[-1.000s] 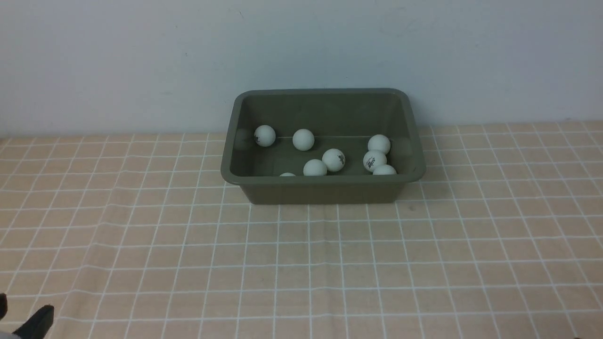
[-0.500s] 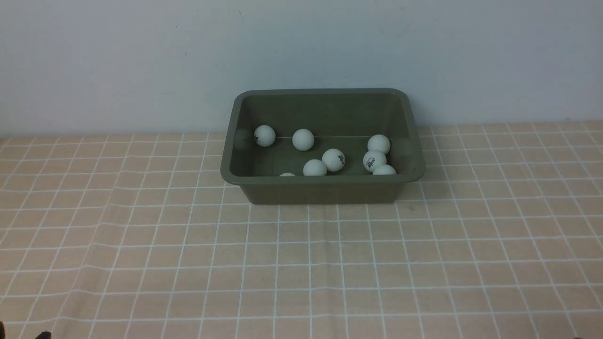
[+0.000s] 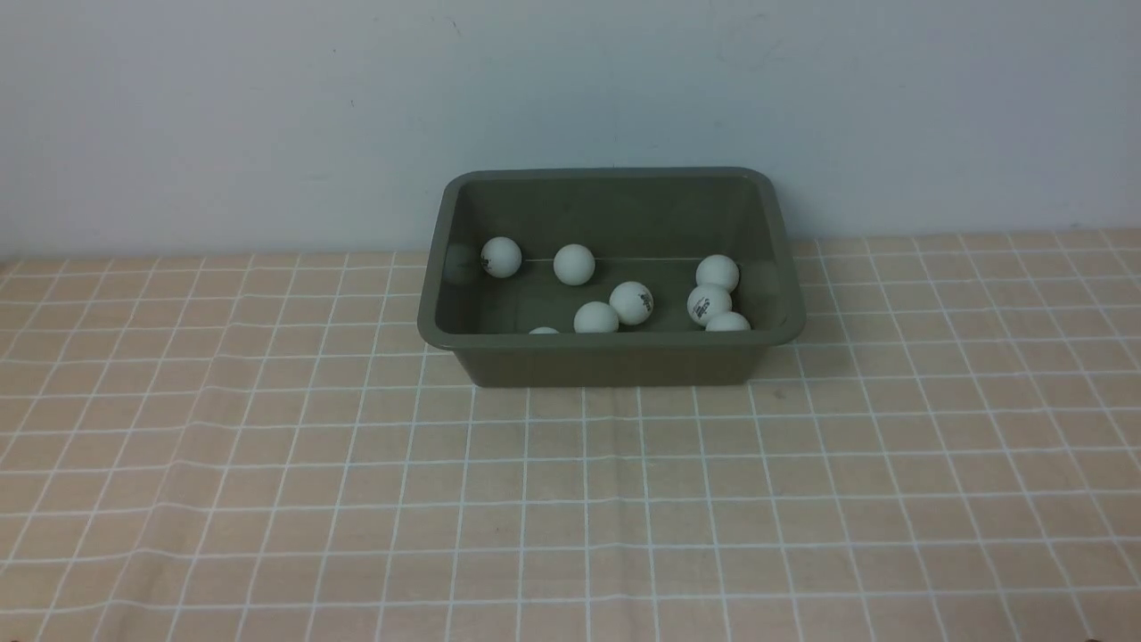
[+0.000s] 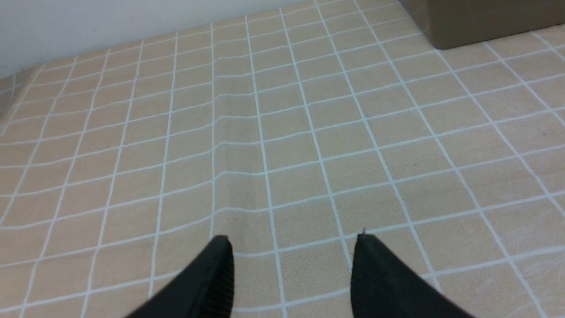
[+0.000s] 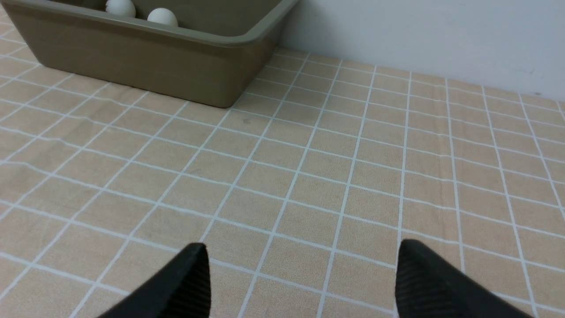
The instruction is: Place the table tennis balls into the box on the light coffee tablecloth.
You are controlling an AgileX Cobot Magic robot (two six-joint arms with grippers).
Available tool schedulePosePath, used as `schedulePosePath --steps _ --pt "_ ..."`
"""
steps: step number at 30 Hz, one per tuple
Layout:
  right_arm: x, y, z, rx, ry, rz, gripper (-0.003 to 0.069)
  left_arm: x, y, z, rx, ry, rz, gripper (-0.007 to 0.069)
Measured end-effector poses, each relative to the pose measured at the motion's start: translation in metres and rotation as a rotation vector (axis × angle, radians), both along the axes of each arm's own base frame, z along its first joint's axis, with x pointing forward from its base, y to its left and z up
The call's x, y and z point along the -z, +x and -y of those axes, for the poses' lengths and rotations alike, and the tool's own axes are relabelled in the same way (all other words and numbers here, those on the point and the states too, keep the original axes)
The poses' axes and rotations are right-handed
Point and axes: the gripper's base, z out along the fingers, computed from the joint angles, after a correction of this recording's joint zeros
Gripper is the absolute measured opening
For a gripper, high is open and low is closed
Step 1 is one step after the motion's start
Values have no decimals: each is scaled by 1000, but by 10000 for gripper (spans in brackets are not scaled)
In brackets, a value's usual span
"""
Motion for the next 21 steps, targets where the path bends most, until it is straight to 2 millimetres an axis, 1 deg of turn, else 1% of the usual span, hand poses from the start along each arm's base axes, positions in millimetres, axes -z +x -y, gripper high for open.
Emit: schedulePosePath --steps 13,16,17,21 --pt "0 0 0 0 0 0 512 1 0 -2 -15 26 -3 298" --pt "0 0 0 0 0 0 512 6 1 -2 -18 17 -8 298" --pt "0 0 0 0 1 0 512 12 2 -2 -19 12 -15 298" --pt "0 0 0 0 1 0 512 12 3 -1 -23 -14 19 298"
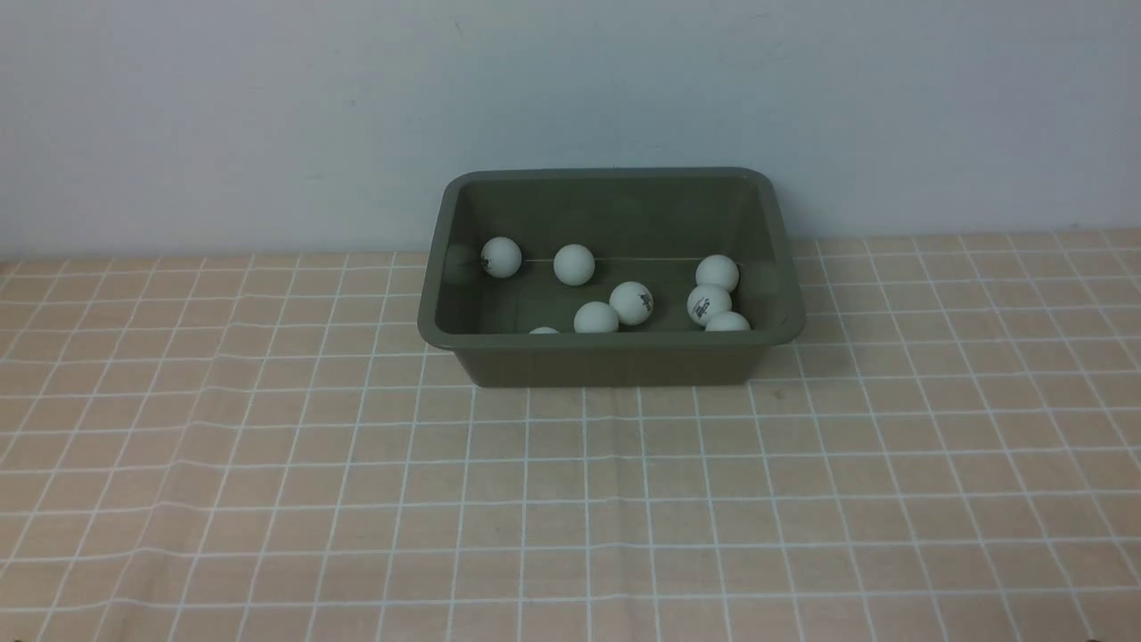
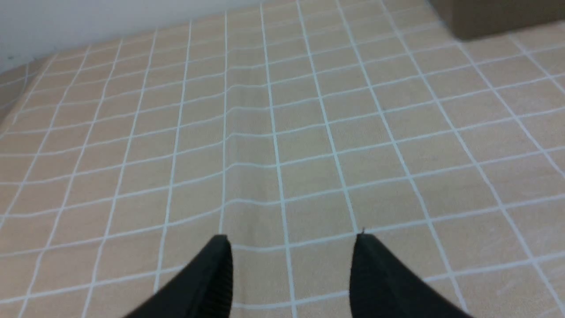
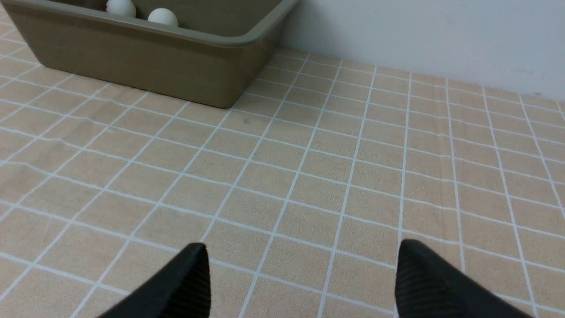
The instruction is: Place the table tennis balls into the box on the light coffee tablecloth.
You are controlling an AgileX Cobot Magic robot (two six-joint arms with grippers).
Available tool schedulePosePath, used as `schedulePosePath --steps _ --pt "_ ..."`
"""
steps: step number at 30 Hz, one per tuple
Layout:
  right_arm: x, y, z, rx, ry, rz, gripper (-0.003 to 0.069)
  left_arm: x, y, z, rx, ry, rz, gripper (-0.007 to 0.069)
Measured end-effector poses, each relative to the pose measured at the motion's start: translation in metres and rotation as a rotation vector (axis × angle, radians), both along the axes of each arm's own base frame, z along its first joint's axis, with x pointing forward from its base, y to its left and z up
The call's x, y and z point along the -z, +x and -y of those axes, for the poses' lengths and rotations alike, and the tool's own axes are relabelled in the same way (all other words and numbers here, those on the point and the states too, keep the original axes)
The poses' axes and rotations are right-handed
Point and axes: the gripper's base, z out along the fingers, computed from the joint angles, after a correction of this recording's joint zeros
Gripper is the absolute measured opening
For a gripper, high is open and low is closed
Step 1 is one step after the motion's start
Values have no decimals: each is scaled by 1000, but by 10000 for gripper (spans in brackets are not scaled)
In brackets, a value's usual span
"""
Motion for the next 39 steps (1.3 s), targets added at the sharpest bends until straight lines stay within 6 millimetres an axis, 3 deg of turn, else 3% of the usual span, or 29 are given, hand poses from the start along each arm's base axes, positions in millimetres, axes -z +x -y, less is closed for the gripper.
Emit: schedulePosePath --steps 39 --pt "0 0 0 0 0 0 512 0 0 0 -1 -12 12 298"
